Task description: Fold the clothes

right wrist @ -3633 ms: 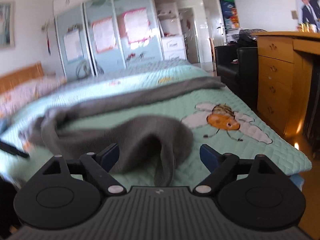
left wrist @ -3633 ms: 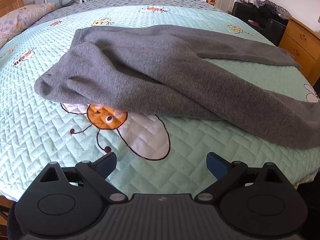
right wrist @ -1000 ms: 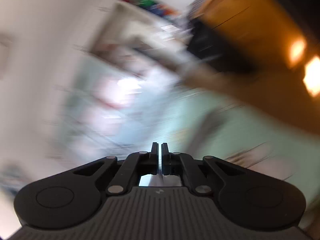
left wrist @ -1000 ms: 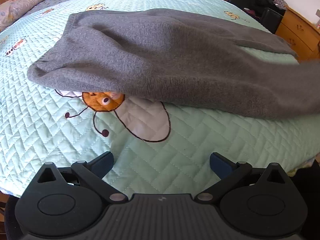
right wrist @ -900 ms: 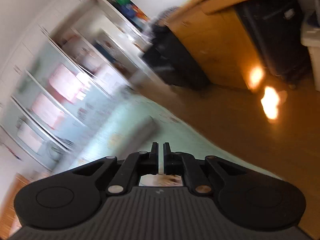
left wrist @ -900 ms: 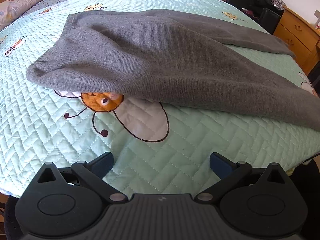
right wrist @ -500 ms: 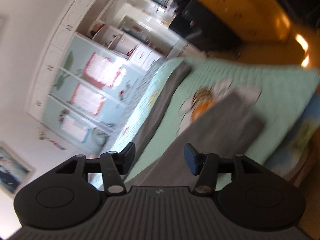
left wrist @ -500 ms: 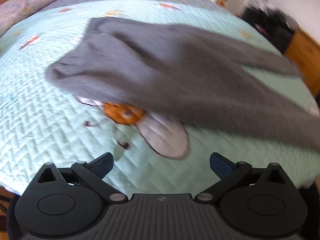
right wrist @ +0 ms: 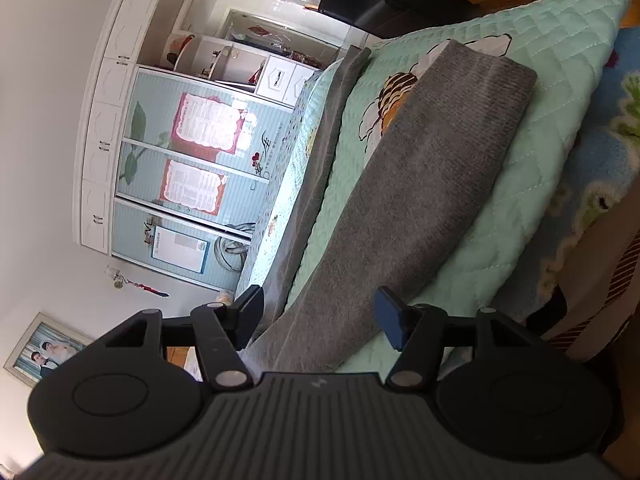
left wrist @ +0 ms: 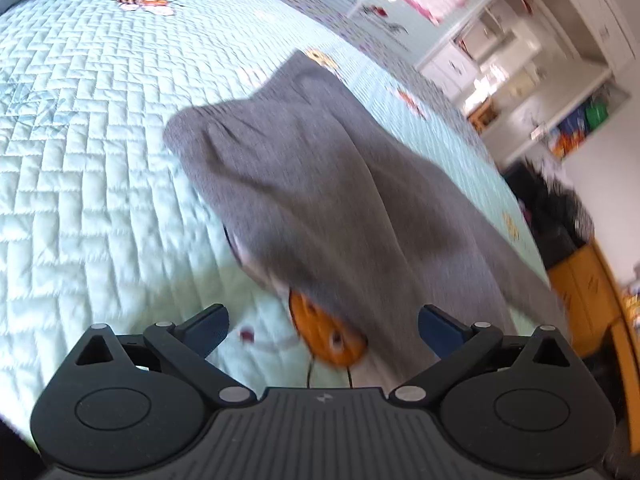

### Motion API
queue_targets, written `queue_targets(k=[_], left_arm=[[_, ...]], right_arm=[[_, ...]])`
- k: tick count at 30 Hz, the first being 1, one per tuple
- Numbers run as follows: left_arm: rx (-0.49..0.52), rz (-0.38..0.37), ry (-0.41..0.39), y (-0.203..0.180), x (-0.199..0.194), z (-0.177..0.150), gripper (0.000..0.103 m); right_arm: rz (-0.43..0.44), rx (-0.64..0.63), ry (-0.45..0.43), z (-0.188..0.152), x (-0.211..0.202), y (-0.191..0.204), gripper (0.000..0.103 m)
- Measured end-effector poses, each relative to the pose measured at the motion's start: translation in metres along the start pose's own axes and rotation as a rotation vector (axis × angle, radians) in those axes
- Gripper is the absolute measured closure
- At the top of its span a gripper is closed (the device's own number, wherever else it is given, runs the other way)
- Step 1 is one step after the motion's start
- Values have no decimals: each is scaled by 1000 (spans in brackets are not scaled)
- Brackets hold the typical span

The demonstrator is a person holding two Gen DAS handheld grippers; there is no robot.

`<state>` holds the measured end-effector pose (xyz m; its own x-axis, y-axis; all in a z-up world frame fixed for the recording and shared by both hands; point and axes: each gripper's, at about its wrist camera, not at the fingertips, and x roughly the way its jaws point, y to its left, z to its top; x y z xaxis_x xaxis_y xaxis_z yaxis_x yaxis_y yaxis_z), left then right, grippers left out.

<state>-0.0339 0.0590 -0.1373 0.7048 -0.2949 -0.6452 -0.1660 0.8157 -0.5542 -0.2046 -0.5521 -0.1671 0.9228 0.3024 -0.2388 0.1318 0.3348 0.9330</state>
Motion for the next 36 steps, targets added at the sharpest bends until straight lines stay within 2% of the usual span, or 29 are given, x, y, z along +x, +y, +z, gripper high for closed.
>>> queue_targets(k=[4, 8, 10, 11, 14, 16, 19, 20, 23, 26, 29, 34, 36], left_arm=[[-64, -5, -52, 6, 17, 14, 1], [-27, 9, -81, -5, 34, 19, 1], [-4, -12, -80, -10, 41, 22, 1], [-29, -66, -72, -7, 41, 25, 1], [-197, -343, 1, 5, 37, 29, 2], [-241, -445, -6, 1, 25, 38, 2], [-159, -516, -44, -23, 0, 58, 2], [-126, -530, -57, -31, -8, 63, 1], [-33, -483, -90, -50, -17, 68, 1], [-19, -399, -33, -56, -6, 65, 1], [2, -325, 29, -57, -3, 56, 1], [181, -300, 110, -70, -10, 20, 1], [219, -305, 154, -71, -11, 4, 1]], right_arm=[[3, -3, 13, -6, 3, -2, 38], [16, -15, 47, -14, 11, -2, 35], [16, -23, 72, -20, 16, -1, 34], [13, -25, 81, -22, 18, -1, 34], [13, -22, 89, -25, 19, 0, 34], [10, -23, 83, -24, 17, 0, 34], [8, -36, 75, -23, 15, 2, 33], [8, -48, 75, -24, 16, 3, 32], [-11, -99, 86, -26, 19, 9, 31], [-47, -173, 110, -30, 25, 18, 30], [-91, -331, 151, -39, 29, 37, 30], [-184, -874, 216, -83, 44, 87, 30], [-215, -1097, 245, -106, 57, 105, 30]])
